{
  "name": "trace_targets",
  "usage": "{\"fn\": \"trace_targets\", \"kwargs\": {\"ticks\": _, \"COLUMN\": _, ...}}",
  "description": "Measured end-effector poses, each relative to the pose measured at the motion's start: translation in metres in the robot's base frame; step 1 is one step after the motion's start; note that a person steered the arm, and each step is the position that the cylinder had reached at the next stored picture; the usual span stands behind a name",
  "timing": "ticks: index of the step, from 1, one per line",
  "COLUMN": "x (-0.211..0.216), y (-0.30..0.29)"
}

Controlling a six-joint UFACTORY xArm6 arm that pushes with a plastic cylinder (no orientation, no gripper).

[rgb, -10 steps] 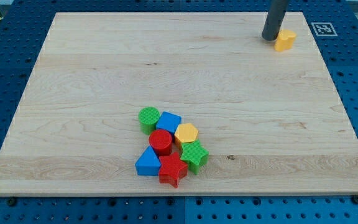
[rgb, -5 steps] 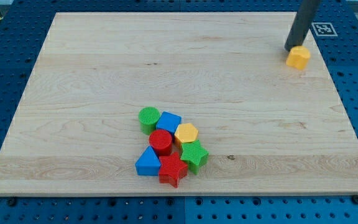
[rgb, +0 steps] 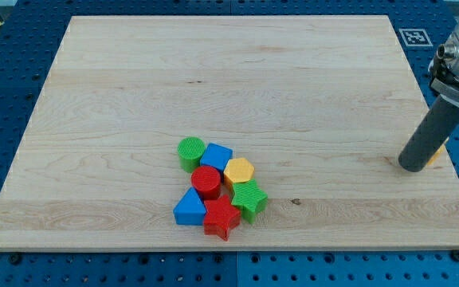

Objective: Push the yellow heart to the bottom right

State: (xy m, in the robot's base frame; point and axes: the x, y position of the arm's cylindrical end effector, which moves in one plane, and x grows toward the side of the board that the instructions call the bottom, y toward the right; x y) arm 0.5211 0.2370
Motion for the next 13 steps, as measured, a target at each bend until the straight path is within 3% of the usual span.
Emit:
{"fn": "trace_targets", "kwargs": {"ticks": 1, "x": -0.032, "y": -0.018}}
{"fn": "trace_targets", "kwargs": {"ticks": 2, "x": -0.100, "y": -0.038}}
{"fn": "trace_targets", "kwargs": {"ticks": 3, "x": -0.138, "y": -0.040}}
{"fn": "trace_targets", "kwargs": {"ticks": 4, "x": -0.130, "y": 0.028}}
{"fn": "trace_targets", "kwargs": {"ticks": 6, "x": -0.130, "y": 0.039}}
{"fn": "trace_targets", "kwargs": {"ticks": 8, "x": -0.052, "y": 0.039}}
{"fn": "trace_targets", "kwargs": {"ticks": 10, "x": -0.051, "y": 0.039}}
{"fn": "trace_targets", "kwargs": {"ticks": 12, "x": 0.004, "y": 0.039}}
{"fn": "trace_targets", "kwargs": {"ticks": 13, "x": 0.011, "y": 0.039}}
